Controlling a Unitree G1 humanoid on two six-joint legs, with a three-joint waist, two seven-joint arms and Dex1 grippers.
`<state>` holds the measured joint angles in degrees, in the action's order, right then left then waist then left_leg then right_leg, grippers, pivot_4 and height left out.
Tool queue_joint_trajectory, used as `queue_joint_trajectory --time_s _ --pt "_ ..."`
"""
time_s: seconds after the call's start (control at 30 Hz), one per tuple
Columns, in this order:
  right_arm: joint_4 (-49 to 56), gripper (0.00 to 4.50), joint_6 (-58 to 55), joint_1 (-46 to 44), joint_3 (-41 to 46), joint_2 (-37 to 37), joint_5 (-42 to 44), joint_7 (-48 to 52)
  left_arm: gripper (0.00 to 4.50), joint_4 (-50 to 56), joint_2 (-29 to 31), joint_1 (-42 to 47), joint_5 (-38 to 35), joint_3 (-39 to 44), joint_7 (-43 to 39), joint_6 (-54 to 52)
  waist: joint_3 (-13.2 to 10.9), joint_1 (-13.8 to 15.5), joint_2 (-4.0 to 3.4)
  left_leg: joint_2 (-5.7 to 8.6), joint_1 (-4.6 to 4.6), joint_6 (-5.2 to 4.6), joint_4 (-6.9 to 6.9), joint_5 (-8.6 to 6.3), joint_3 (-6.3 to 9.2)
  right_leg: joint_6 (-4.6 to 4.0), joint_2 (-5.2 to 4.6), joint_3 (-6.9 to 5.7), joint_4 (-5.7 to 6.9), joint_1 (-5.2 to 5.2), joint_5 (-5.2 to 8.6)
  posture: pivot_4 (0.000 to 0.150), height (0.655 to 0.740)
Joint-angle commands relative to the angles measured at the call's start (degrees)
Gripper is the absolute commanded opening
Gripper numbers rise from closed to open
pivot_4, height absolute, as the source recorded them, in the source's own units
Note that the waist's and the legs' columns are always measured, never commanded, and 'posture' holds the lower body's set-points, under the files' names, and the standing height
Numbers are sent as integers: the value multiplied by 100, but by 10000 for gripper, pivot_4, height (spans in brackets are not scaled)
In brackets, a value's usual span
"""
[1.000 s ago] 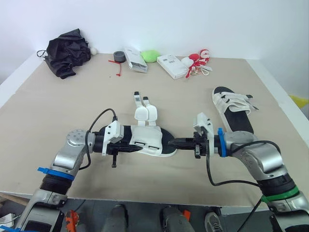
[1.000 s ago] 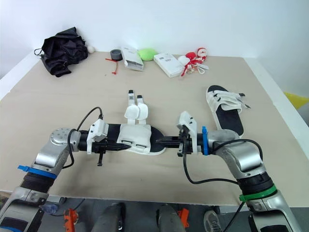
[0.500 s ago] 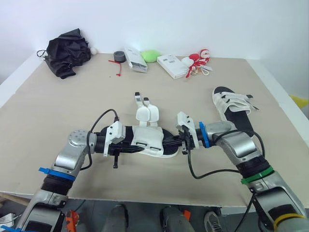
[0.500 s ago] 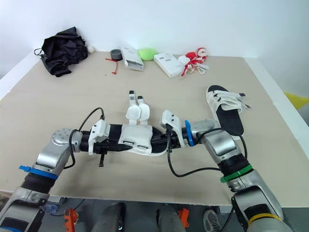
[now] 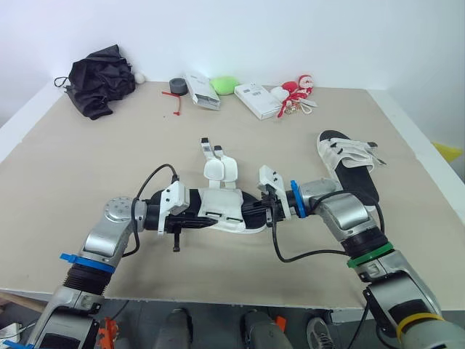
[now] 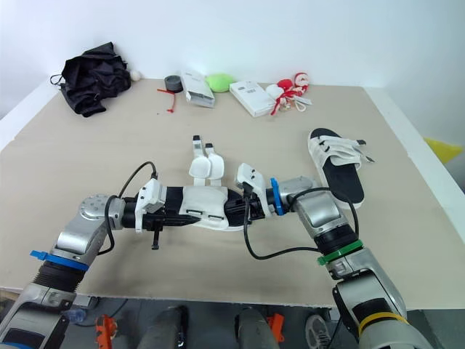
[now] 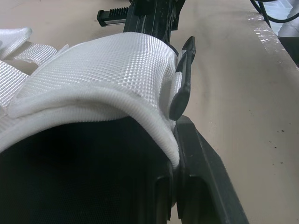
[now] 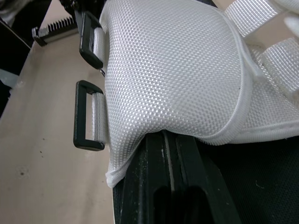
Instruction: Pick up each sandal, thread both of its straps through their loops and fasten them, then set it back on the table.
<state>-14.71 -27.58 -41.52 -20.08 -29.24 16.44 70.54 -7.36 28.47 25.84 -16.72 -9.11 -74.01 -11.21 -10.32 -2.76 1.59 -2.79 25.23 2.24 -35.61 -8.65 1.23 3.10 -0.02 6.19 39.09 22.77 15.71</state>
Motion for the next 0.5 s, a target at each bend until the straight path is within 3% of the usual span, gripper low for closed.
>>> queue_joint_trajectory --time_s 0.03,0.17,0.37,0.4,0.43,0.5 --pt "-109 705 33 180 -160 -10 -252 75 0 85 -33 2 -51 -148 -107 11 0 0 0 0 -2 0 0 0 0 0 0 0 0 -2 0 1500 7380" --pt "-90 705 45 247 -162 -48 -331 122 0 3 -70 86 -46 -62 2 44 3 1 -1 0 -9 0 1 0 1 4 0 0 0 -14 5 1500 7380" --pt "-105 0 78 245 -168 -75 -425 154 22228 491 75 132 -690 153 -129 -903 3 3 -1 1 -15 0 -1 0 3 3 -1 0 0 -22 5 1500 7380" --pt "-118 0 90 237 -171 -79 -438 161 24128 605 124 128 -843 200 -135 -1138 3 2 -1 1 -15 0 -1 0 3 3 0 -1 0 -22 5 1500 7380" --pt "-126 0 105 237 -174 -78 -452 165 30033 762 194 111 -1063 269 -132 -1485 3 2 -1 1 -15 0 0 0 3 5 -1 -1 0 -22 6 1500 7380" --pt "-136 0 126 236 -175 -73 -470 176 34307 1060 359 140 -1597 450 -5 -2444 2 -1 -1 1 -14 0 1 0 4 5 0 0 0 -21 6 1500 7380"
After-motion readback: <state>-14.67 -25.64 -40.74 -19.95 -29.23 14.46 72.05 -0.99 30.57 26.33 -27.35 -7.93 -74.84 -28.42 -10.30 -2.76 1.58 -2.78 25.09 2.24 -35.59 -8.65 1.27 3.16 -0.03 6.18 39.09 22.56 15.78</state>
